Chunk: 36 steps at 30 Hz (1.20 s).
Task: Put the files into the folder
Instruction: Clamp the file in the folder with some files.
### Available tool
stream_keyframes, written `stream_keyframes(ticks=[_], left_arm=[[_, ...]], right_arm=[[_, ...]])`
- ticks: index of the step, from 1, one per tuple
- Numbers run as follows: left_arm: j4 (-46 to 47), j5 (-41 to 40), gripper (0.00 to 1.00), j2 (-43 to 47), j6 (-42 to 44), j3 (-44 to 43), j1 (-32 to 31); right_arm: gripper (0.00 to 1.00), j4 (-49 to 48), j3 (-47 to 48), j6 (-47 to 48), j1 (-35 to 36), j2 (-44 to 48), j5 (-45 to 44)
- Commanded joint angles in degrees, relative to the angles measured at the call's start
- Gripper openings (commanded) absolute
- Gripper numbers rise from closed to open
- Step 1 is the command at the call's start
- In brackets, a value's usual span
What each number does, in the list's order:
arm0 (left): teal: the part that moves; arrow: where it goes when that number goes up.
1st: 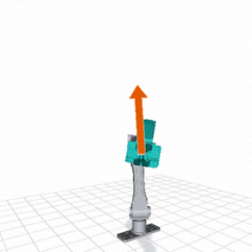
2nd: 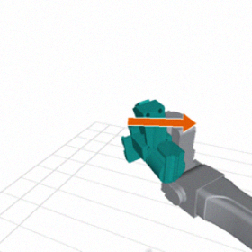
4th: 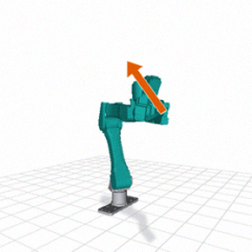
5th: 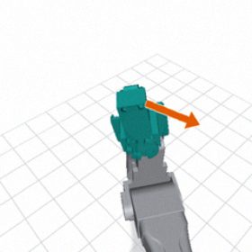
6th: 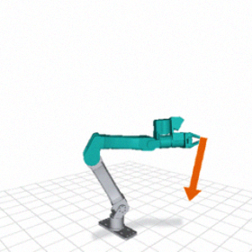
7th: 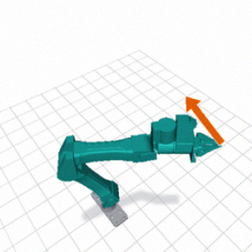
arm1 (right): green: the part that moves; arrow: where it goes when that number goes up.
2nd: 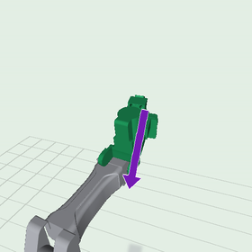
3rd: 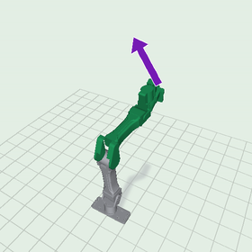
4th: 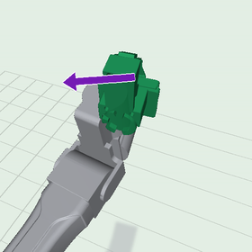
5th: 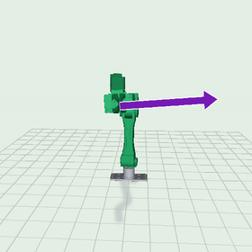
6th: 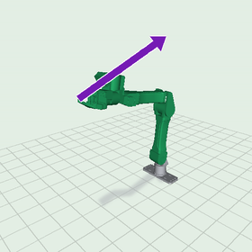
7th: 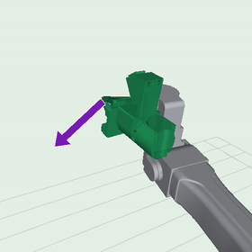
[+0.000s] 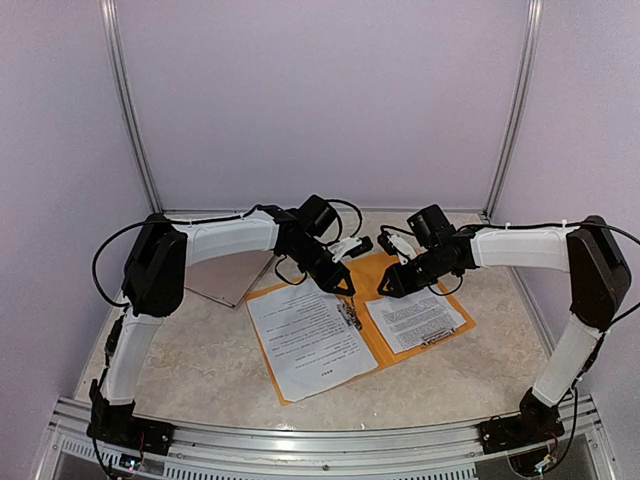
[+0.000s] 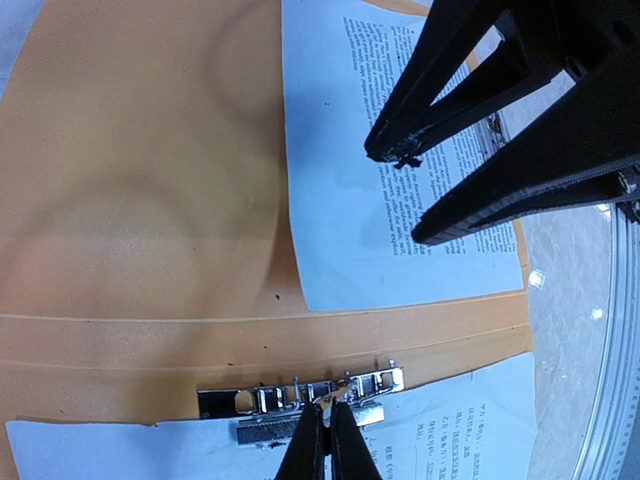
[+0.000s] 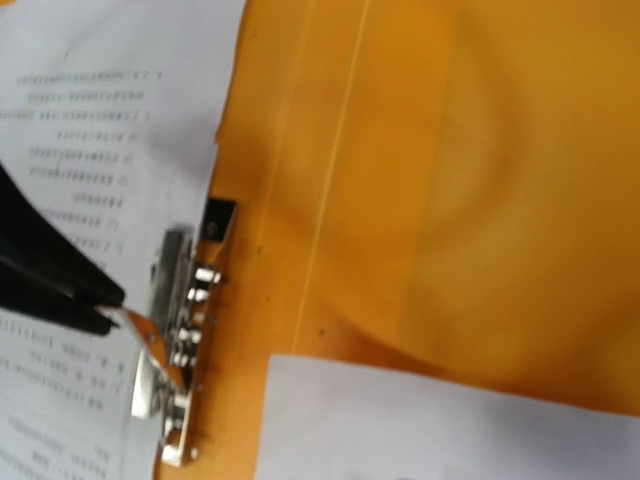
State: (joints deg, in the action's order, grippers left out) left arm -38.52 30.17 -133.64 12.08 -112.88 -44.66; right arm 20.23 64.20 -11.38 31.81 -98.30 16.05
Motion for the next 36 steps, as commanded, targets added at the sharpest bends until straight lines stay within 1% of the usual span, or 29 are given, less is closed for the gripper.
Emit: stream_keyframes(ticks=[1,8,11,16,20,23,28,31,34,36], left_arm=[[0.3,0.9,0.01,-1.9,0.2,-1.0,0.0],[0.8,1.0,0.0,-1.7,-0.1,0.0,0.0],[1.7,0.9,0.0,-1.2,-0.5,1.3,0.0],[4.1,0.7,0.0,0.5,-1.2,4.6,0.2],[5.7,0.6,0.0,1.0,-1.9,6.5,0.3],[7.5,0.7,0.0,2.0,-2.6,8.8,0.4],[9.8,0.5,0.0,3.1,-3.7,11.8,0.5],[11.1,0.9,0.0,3.6,-4.5,13.4,0.9],[11.6,1.3,0.0,3.7,-4.9,14.0,1.4],[11.9,1.5,0.0,3.7,-5.1,14.3,1.6]], right_arm=[[0.29,0.7,-0.3,0.4,-0.5,-0.6,0.6],[0.29,0.6,-0.9,0.2,-0.5,-0.1,0.6],[0.27,-1.2,-2.7,-0.2,-0.5,1.6,1.0],[0.27,-9.9,-10.7,-3.4,-0.4,7.9,5.3],[0.28,-16.9,-17.2,-5.7,0.7,11.3,5.6],[0.33,-22.0,-20.6,-7.2,2.6,12.0,4.7],[0.44,-26.1,-21.2,-7.6,7.3,9.5,-0.1],[0.49,-26.0,-19.9,-7.5,9.2,6.2,-3.6],[0.56,-24.5,-17.6,-6.7,11.2,3.3,-7.4],[0.58,-23.4,-16.1,-6.3,12.4,1.6,-9.9]])
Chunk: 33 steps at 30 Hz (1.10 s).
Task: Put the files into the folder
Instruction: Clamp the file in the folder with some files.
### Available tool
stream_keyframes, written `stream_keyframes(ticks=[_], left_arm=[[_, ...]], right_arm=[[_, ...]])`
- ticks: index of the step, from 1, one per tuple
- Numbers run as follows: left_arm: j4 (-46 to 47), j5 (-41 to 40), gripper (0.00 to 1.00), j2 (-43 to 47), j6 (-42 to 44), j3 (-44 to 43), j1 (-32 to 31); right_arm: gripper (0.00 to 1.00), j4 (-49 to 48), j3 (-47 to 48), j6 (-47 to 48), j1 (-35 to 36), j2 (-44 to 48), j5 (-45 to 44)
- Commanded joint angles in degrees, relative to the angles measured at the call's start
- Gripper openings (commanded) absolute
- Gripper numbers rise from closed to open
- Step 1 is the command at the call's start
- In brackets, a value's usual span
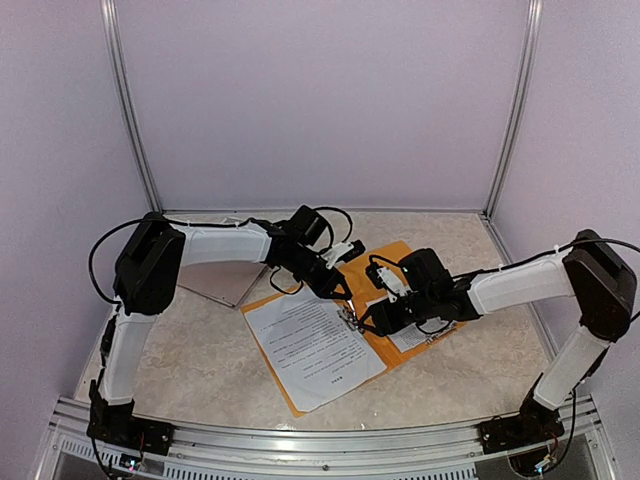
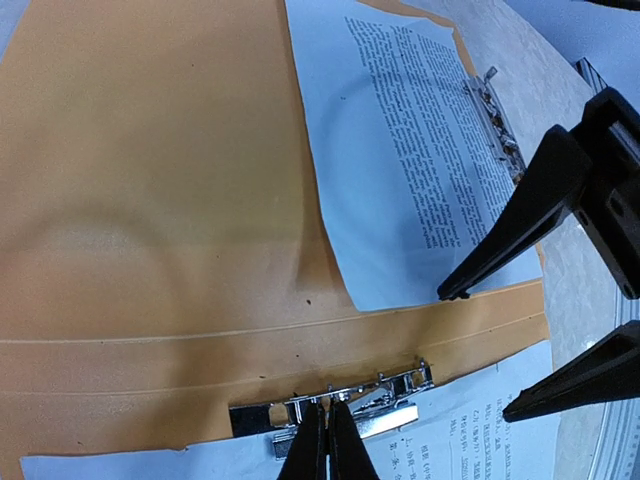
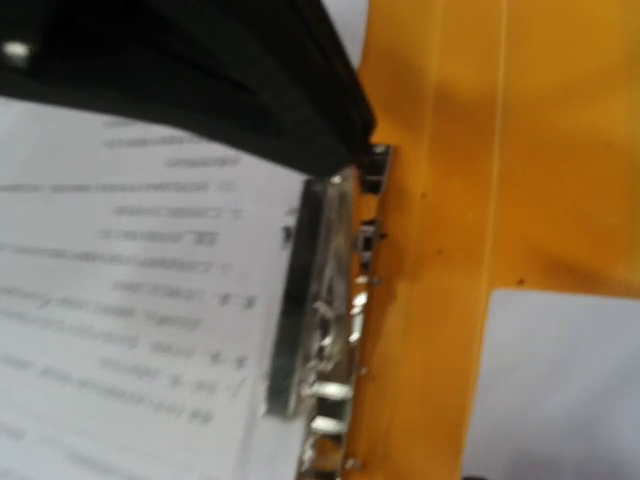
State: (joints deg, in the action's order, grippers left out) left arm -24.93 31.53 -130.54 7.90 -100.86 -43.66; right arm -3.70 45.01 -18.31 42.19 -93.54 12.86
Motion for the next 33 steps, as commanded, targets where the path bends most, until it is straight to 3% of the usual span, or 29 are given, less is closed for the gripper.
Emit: stream_keyframes(ticks=[1,18,33], left_arm=[[-1.6,0.3,0.0,0.6,-1.0,2.4,0.7],[-0.2,2.5,0.0,0.3,-1.8,4.0,1.6],[0.7,2.5,0.0,0.2,-2.1,5.3,1.9]], right_arm=[[0.59,1.0,3.8,0.6,2.5,-3.9,-7.9],[0.5,7.3,11.6,1.0,7.6,-12.0,-15.8],[0.3,8.5,11.4,-0.1,9.3,-14.2,-18.7]])
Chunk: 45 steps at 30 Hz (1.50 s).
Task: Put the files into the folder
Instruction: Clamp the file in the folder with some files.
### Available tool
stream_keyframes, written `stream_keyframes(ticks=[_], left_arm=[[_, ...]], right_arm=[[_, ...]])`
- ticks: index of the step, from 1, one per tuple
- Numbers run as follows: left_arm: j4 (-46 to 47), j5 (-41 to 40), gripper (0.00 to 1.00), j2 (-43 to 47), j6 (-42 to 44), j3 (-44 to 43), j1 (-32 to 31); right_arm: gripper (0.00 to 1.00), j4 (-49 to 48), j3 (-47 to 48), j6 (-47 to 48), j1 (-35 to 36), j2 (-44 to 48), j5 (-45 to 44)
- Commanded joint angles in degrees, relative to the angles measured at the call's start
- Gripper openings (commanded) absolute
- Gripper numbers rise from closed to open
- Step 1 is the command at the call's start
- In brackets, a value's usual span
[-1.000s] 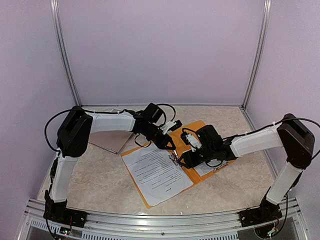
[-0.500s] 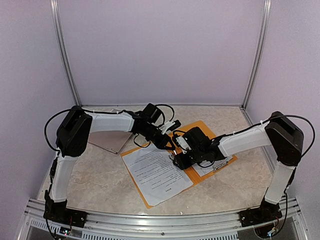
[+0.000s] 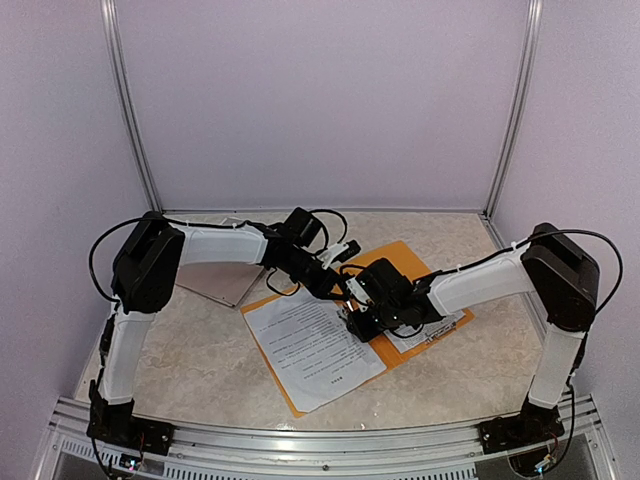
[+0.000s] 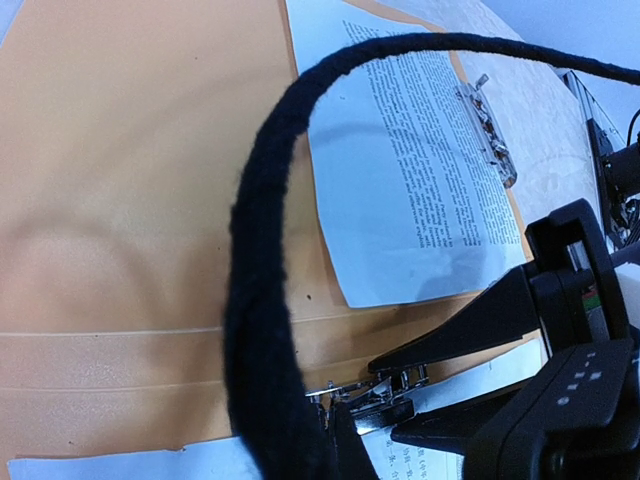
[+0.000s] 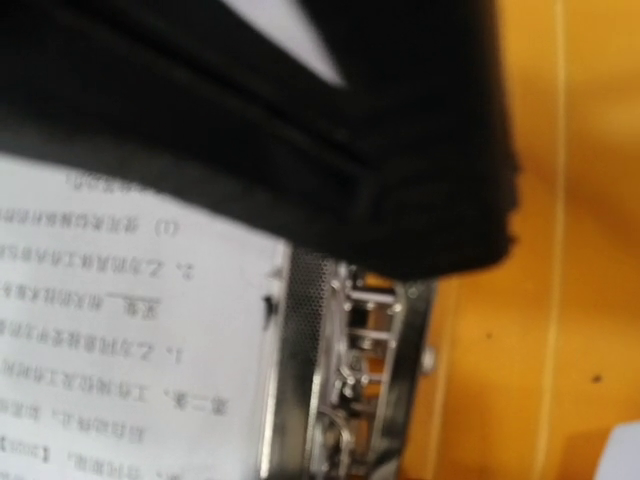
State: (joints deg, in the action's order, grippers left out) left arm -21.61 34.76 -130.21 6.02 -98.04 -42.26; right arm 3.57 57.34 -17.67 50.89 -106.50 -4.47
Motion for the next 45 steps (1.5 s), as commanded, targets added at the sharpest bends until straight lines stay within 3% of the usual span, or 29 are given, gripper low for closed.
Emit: stream_keyframes(ticks=[1,12,45], left_arm=[[-2.5,-0.7,0.0,-0.3,-0.4,2.8,0.7],[-1.9,-1.2,0.0,-0.9,-2.4,4.9,1.8],[-4.3,-3.7,0.0,-4.5,-5.7,8.4,4.9]], right_arm=[[0.29,0.8,-1.5,-0.8,0.7,-1.0,-1.5],[0.21,-1.7,-5.1,-1.3,0.7,-0.9,-0.8],[0.0,3.3,-3.1,-3.3,0.6,-3.6,-1.0]])
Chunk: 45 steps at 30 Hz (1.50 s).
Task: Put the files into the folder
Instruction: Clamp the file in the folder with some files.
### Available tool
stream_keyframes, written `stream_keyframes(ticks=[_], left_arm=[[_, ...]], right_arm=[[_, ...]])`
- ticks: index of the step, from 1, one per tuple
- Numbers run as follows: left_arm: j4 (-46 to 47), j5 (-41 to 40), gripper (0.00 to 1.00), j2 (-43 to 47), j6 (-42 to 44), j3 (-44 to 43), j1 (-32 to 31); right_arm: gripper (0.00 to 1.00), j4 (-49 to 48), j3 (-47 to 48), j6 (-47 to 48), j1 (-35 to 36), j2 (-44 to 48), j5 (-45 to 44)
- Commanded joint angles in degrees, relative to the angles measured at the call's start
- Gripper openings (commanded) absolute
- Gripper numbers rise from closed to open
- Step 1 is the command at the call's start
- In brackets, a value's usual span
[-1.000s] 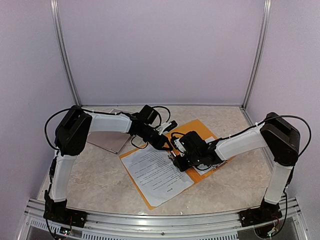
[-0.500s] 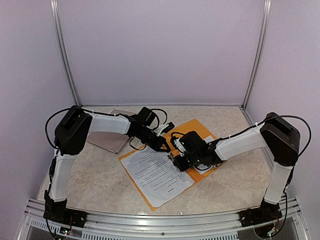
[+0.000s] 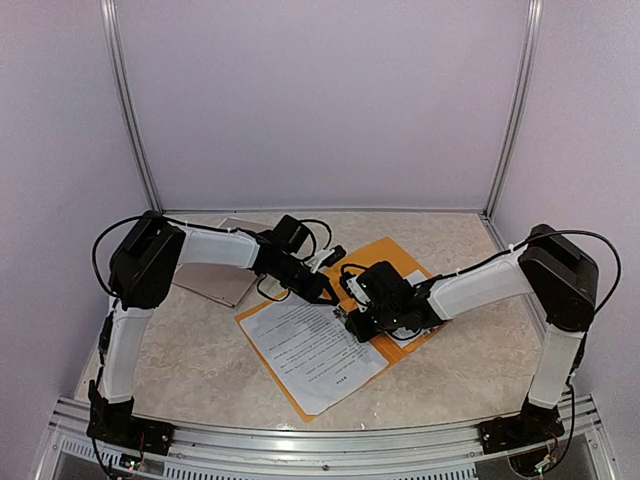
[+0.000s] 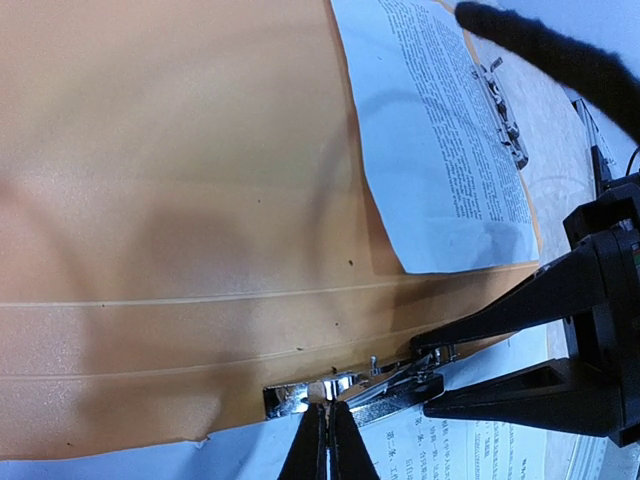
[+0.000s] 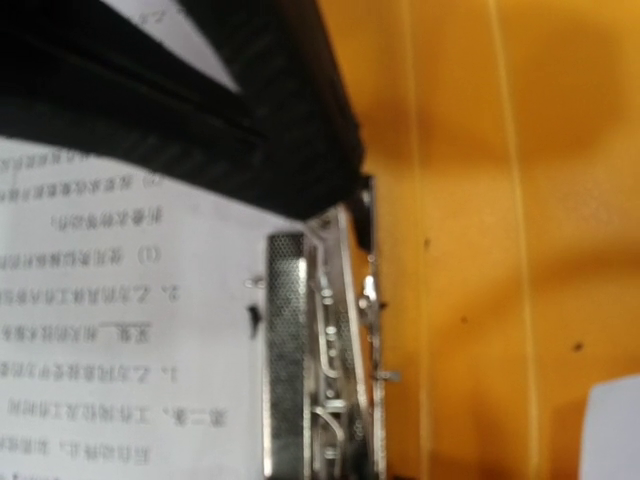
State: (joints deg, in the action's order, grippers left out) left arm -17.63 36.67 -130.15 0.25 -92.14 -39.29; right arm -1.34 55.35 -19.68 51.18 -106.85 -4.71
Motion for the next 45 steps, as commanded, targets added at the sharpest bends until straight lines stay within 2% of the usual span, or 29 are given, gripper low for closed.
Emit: stream_keyframes(ticks=[1,27,45], left_arm=[[-8.4,-5.6,0.0,-4.6,0.0,2.4,2.0],[-12.1,-6.8,0.0,-9.5,-1.7,-1.4,3.6],[-10.9,-5.2,0.0,-11.4,-4.4,-7.5,3.6]], right_arm=[[0.0,8.3,-1.2,-1.5,0.3,-3.3,-0.8],[0.0,9.5,-0.9,-2.6,0.5,-4.5,-0.7],[0.0,9.0,-1.6,1.5,1.1,-4.5,1.4]])
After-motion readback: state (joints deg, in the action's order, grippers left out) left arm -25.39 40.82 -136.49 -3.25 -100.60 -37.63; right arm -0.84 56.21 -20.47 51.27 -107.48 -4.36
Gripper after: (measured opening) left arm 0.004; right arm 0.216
